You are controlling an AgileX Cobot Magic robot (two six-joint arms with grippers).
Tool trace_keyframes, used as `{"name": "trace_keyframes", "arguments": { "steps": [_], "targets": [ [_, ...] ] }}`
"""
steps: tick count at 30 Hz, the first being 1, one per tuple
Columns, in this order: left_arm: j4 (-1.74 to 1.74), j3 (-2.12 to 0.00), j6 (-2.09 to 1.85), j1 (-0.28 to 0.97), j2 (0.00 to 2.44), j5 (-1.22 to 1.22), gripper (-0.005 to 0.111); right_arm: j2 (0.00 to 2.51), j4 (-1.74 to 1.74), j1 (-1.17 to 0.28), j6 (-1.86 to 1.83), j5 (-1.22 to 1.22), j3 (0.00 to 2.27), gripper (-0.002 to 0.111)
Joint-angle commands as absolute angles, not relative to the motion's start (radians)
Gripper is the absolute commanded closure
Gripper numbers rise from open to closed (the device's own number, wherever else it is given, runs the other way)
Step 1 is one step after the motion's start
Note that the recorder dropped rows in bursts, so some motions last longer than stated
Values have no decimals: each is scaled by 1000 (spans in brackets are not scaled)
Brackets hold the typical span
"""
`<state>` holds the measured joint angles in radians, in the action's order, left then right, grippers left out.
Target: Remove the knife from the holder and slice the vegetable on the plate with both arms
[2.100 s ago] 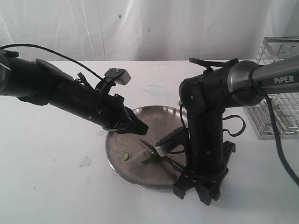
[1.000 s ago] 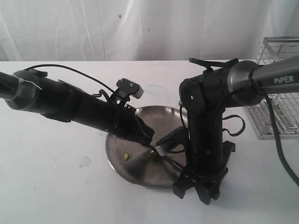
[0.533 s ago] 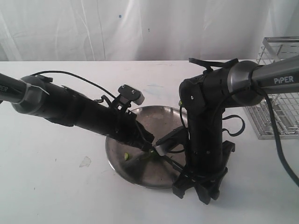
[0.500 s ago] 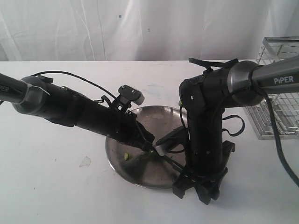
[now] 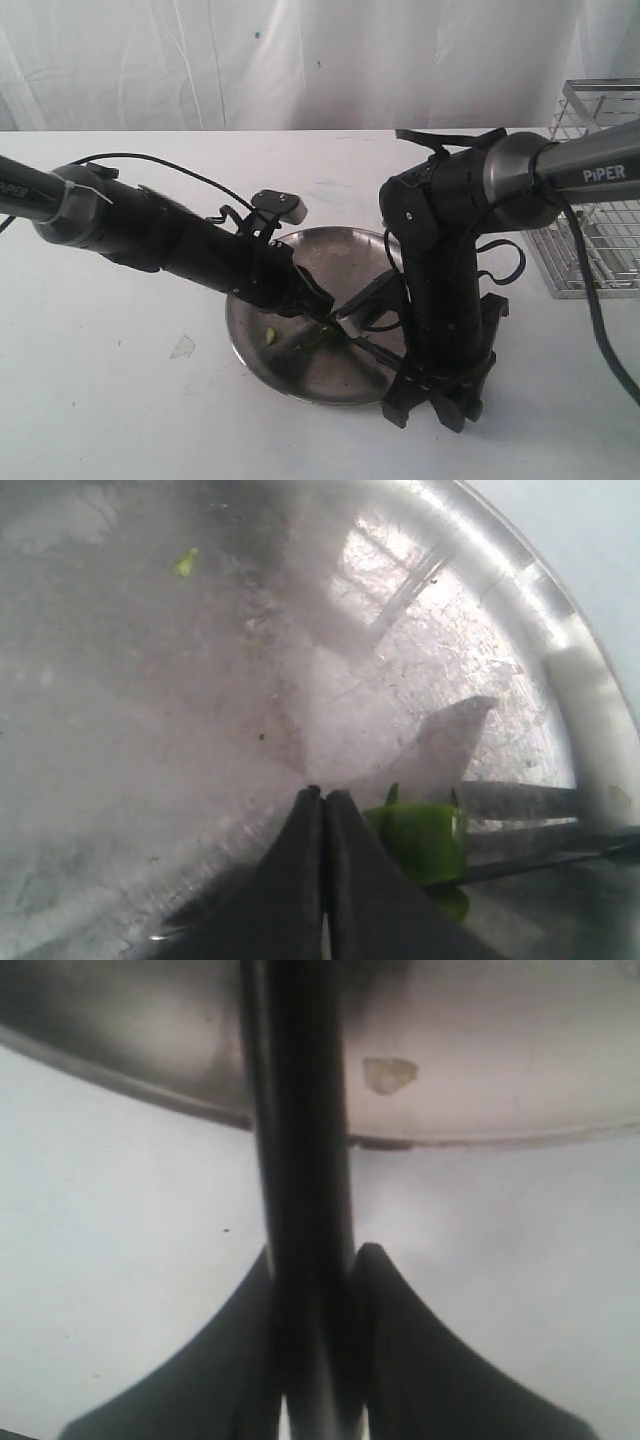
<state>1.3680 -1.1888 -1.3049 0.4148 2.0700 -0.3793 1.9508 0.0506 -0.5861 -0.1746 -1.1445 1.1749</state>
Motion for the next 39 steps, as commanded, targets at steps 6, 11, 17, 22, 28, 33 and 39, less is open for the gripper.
{"name": "trace_keyframes", "arguments": {
  "steps": [6, 11, 17, 22, 28, 33, 39],
  "targets": [
    [1261, -1190, -1287, 421, 2037, -388, 107, 1947, 86, -578, -110, -1095, 1174, 108],
    [1261, -1229, -1282, 421, 1938, -378, 107, 1947, 82, -578, -110, -1097, 1174, 108],
    [1254, -1229, -1282, 421, 1933, -393, 107, 1947, 82, -578, -110, -1097, 1174, 108],
    [1308, -1229, -1282, 421, 1986, -393, 107, 1947, 82, -578, -110, -1097, 1174, 108],
    [1393, -1232, -1339, 421, 2020, -373, 107, 1947, 80, -578, -110, -1097, 1174, 108],
    [1393, -1232, -1341, 421, 2033, -338, 107, 1947, 80, -578, -110, -1097, 1174, 108],
    [1421, -1246, -1411, 421, 2060, -334, 107, 1947, 80, -578, -110, -1097, 1174, 108]
  ]
}}
